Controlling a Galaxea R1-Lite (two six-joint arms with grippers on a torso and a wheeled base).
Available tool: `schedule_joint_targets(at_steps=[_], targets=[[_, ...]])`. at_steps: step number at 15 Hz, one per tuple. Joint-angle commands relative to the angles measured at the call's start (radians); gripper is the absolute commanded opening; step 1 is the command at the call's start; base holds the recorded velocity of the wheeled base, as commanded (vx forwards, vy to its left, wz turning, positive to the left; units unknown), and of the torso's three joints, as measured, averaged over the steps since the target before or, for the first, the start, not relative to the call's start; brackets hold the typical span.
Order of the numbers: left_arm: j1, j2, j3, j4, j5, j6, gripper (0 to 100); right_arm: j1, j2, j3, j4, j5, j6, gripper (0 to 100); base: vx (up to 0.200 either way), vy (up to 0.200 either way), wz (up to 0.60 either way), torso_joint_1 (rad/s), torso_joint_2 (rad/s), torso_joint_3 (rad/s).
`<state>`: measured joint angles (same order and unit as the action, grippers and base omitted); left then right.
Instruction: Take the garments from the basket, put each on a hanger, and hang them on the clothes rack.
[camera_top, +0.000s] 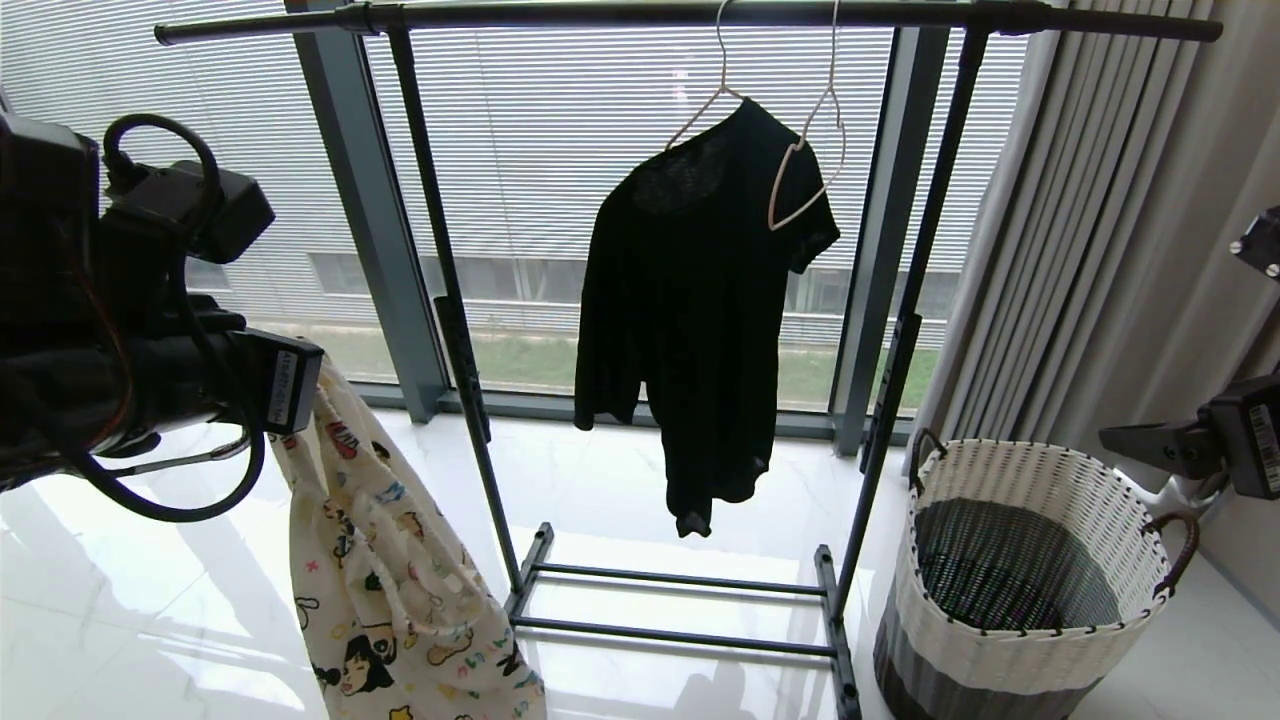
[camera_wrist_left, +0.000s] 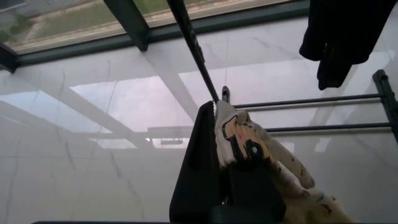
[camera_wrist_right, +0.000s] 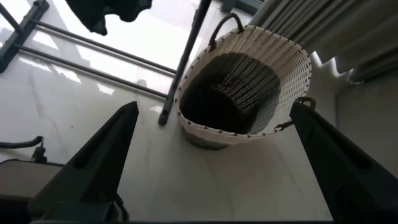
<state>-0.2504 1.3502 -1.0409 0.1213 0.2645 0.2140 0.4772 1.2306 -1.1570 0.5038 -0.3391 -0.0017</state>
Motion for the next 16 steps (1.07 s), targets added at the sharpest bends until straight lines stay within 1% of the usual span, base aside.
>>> schedule_joint_targets(at_steps=[1,3,7,9,16], targets=[[0.008,-0.01,0.007,-0.002,0.002,-0.001,0,-0.008,0.001,0.002,-0.002,0.0,-0.001,100,0.0,0.0,0.0,0.071,-0.18,-0.154],[0.028,-0.014,0.01,-0.002,0.002,-0.001,0,-0.026,0.007,-0.003,-0.019,0.0,-0.003,100,0.0,0.0,0.0,0.117,-0.34,-0.227],[0.057,-0.016,0.012,-0.002,0.001,-0.001,0,-0.072,0.038,-0.001,-0.125,0.003,-0.006,100,0.0,0.0,0.0,0.151,-0.43,-0.273],[0.057,-0.017,0.012,-0.003,0.001,-0.001,0,-0.074,0.053,-0.003,-0.162,0.003,-0.008,100,0.0,0.0,0.0,0.181,-0.47,-0.278],[0.057,-0.034,0.022,-0.002,0.001,-0.001,0,-0.074,0.056,-0.003,-0.172,0.002,-0.017,100,0.0,0.0,0.0,0.207,-0.48,-0.279]])
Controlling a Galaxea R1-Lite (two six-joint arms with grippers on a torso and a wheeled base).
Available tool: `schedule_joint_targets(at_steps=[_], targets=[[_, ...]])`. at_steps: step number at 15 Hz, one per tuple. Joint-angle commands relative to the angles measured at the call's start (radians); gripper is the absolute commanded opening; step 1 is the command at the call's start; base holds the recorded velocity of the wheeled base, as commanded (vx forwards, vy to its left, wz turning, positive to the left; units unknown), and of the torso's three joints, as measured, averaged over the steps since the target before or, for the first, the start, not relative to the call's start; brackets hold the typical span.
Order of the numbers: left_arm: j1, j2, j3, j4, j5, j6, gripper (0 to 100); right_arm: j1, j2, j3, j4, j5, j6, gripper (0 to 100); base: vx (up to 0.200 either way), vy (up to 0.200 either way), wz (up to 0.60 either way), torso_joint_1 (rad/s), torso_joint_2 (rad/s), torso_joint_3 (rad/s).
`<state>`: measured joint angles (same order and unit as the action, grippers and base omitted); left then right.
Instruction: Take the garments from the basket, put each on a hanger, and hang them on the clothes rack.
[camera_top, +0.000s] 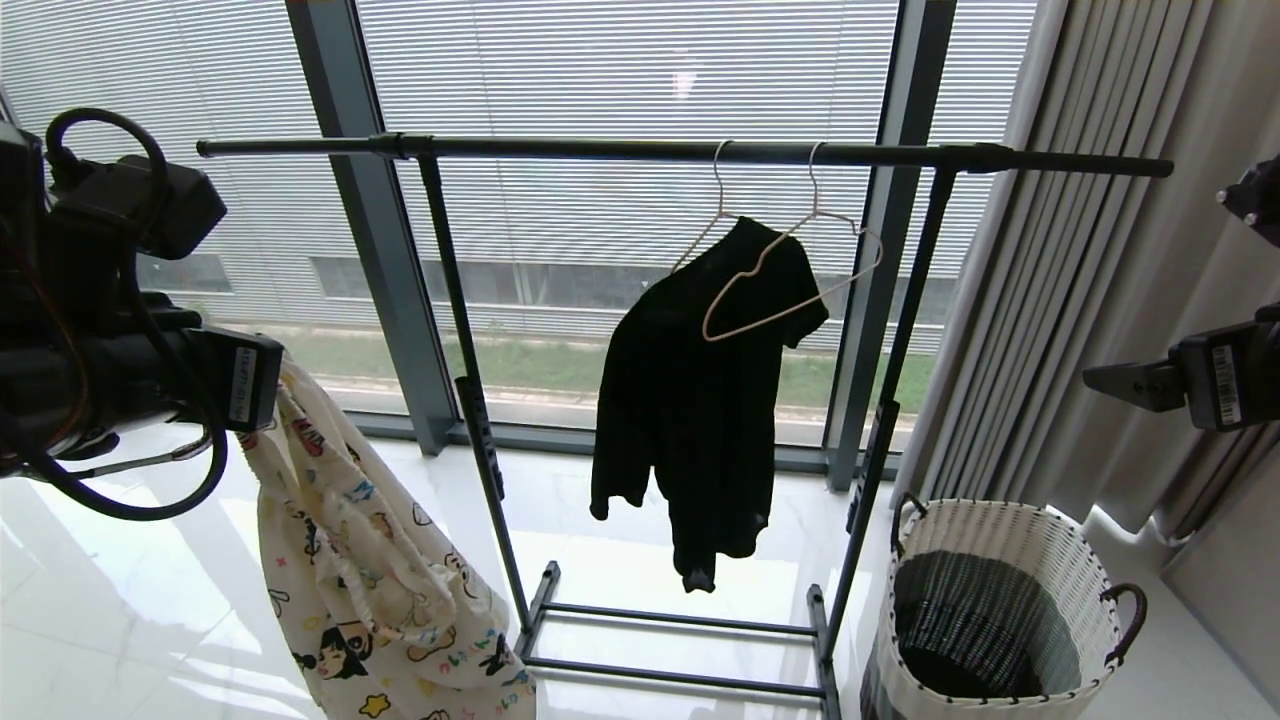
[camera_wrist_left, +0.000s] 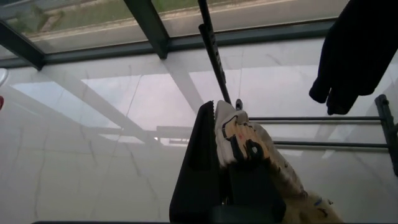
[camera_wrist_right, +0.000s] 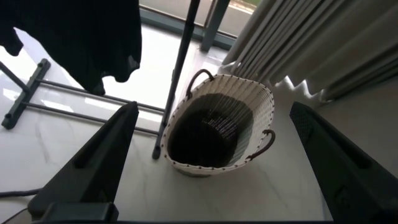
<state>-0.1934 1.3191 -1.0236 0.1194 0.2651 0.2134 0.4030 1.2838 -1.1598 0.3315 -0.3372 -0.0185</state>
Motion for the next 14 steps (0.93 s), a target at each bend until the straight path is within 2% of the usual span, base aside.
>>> schedule_joint_targets(at_steps=[1,4,6,14], targets=[[0.0,-0.008,0.011,0.0,0.0,0.0,0,0.0,0.003,0.0,0.0,-0.002,-0.001,100,0.0,0.0,0.0,0.217,-0.51,-0.286],[0.0,-0.017,0.023,0.0,0.0,0.0,0,0.0,0.002,0.003,-0.006,-0.002,-0.009,100,0.0,0.0,0.0,0.229,-0.52,-0.287],[-0.001,-0.017,0.017,-0.001,-0.001,0.0,0,0.0,0.005,0.006,-0.063,0.007,-0.011,100,0.0,0.0,0.0,0.163,-0.37,-0.2],[-0.004,-0.018,0.025,-0.001,-0.003,0.001,0,0.0,0.011,0.006,-0.078,0.012,-0.011,100,0.0,0.2,0.0,0.026,-0.04,-0.022]])
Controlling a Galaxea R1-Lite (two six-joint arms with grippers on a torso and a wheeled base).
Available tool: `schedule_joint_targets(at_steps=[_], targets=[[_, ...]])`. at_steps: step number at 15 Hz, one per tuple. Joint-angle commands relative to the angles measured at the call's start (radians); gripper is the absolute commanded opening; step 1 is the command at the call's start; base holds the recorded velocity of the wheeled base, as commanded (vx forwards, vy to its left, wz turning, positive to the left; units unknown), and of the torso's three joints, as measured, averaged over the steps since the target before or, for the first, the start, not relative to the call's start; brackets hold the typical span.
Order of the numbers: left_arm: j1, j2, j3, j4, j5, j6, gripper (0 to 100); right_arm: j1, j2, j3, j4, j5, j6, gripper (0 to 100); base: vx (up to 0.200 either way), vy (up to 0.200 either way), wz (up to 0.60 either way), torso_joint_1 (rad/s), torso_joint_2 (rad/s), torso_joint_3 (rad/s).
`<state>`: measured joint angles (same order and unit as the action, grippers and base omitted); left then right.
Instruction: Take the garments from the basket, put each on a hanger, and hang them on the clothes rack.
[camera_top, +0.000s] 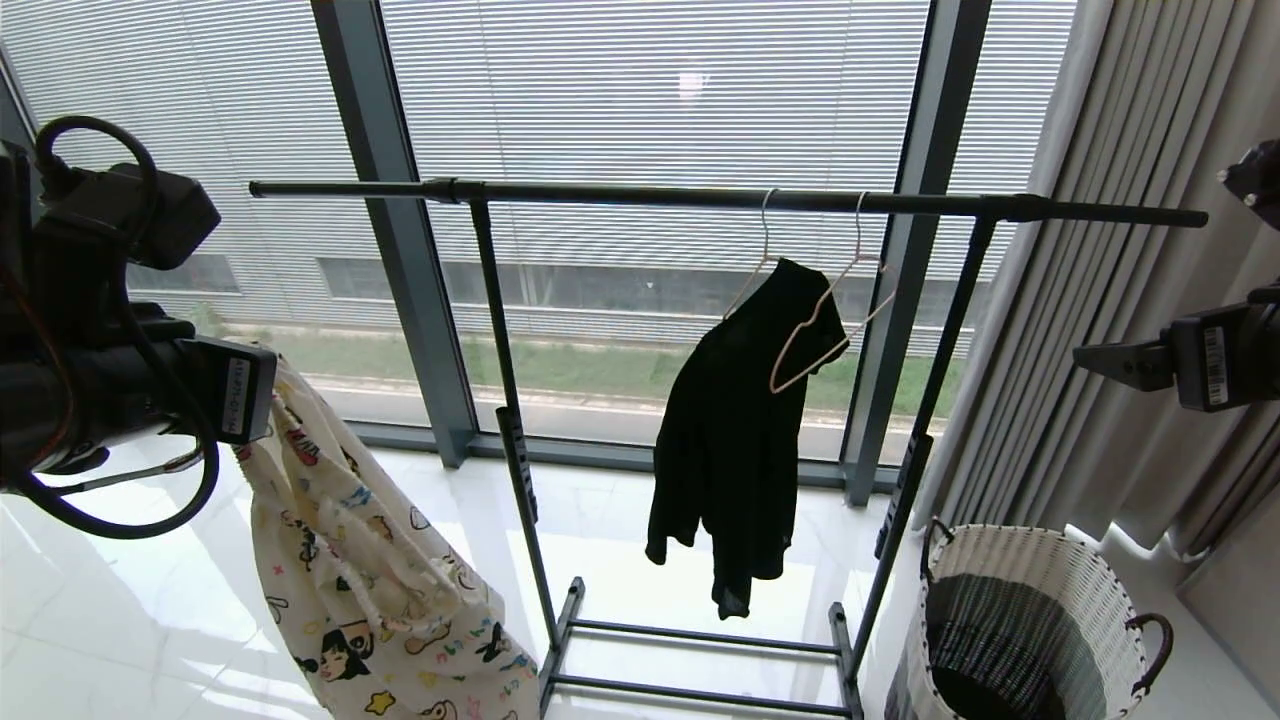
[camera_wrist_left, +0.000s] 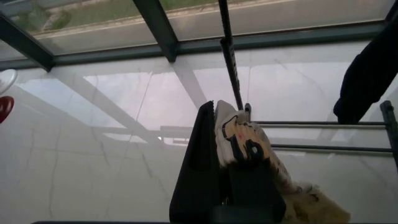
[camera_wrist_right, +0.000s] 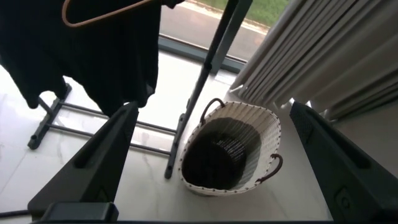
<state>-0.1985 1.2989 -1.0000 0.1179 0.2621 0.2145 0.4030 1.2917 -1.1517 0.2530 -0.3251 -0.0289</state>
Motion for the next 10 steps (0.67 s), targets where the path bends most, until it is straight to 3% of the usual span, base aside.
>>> schedule_joint_targets(at_steps=[1,6,10], targets=[[-0.002,0.002,0.001,0.0,0.0,0.0,0,0.0,0.003,0.0,-0.001,0.0,0.0,100,0.0,0.0,0.0,0.0,0.0,0.0],[-0.019,-0.001,-0.003,-0.001,-0.004,-0.001,0,-0.004,0.041,0.0,-0.038,0.003,0.0,100,0.0,0.0,0.0,0.0,0.0,0.0],[-0.021,-0.01,0.0,-0.001,-0.003,-0.001,0,-0.006,0.046,0.0,-0.06,0.051,-0.014,100,0.2,0.0,0.0,-0.004,0.0,0.006]])
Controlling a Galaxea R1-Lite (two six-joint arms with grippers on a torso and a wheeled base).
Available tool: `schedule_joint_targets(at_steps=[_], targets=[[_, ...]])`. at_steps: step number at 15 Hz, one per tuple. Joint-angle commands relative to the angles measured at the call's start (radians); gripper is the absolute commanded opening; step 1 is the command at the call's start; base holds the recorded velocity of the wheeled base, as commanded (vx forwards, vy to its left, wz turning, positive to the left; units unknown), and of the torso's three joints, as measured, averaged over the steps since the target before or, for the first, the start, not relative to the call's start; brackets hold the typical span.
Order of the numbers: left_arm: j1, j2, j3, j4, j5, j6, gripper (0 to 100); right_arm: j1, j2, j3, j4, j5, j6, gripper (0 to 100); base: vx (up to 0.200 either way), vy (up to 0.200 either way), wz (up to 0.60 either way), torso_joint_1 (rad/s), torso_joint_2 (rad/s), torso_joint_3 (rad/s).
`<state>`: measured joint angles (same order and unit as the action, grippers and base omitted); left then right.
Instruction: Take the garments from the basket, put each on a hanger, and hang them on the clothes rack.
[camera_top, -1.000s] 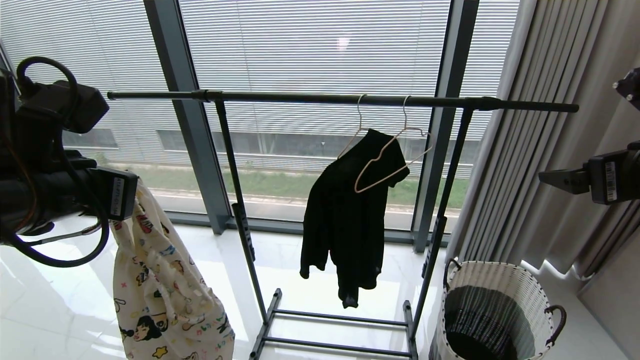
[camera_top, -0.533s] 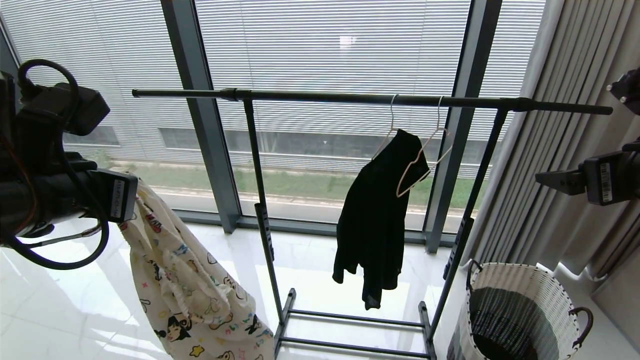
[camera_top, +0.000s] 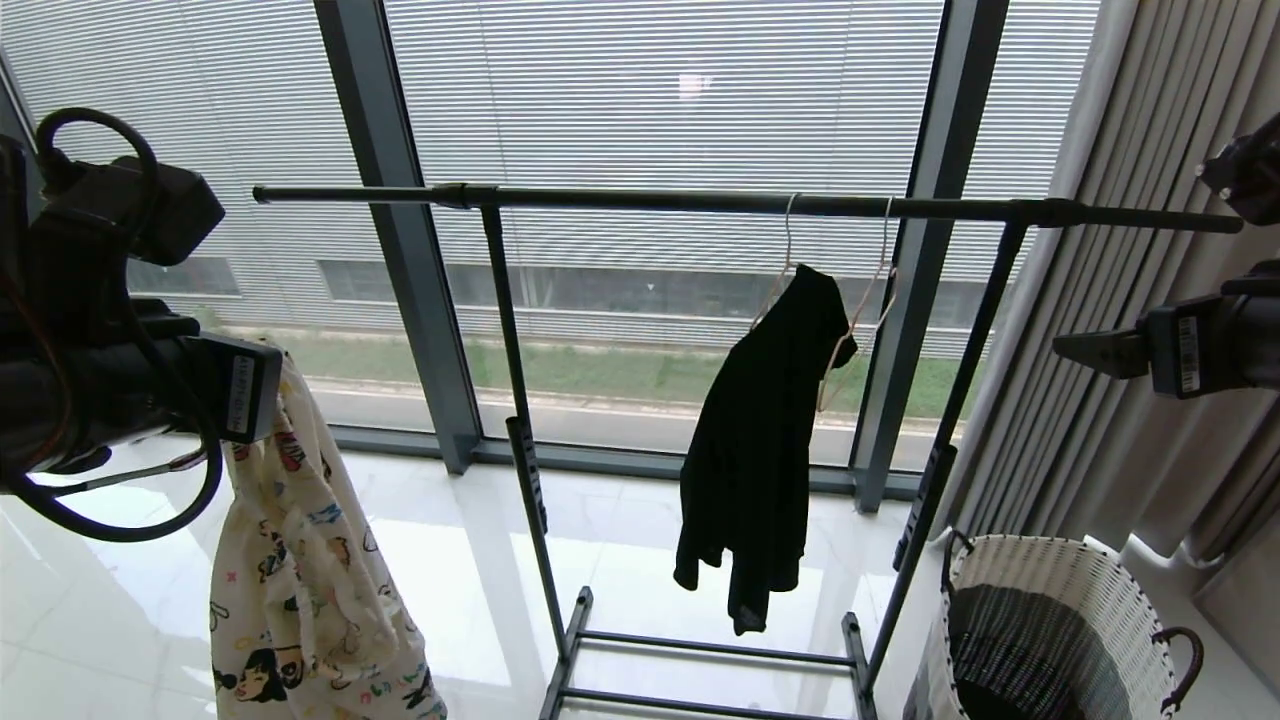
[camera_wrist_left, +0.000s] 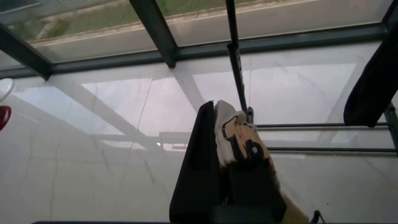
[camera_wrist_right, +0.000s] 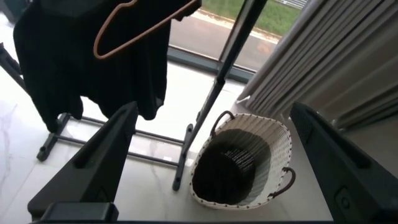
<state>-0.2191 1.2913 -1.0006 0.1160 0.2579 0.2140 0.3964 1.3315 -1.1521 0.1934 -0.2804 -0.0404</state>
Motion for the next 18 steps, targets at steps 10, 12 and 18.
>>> schedule_joint_targets(at_steps=[10,12,18], targets=[[-0.014,-0.01,0.004,0.001,0.001,0.001,0,0.027,0.002,0.002,-0.002,0.038,-0.01,100,0.18,0.0,0.0,0.003,0.0,0.002],[-0.014,-0.01,0.004,0.001,0.001,0.001,0,0.029,0.006,0.002,-0.002,0.038,-0.009,100,0.0,0.0,0.0,0.0,0.0,0.0],[-0.014,-0.015,0.0,0.001,0.001,0.001,0,0.045,0.172,-0.001,-0.078,0.037,0.085,100,0.0,0.0,0.0,0.0,0.0,0.0]])
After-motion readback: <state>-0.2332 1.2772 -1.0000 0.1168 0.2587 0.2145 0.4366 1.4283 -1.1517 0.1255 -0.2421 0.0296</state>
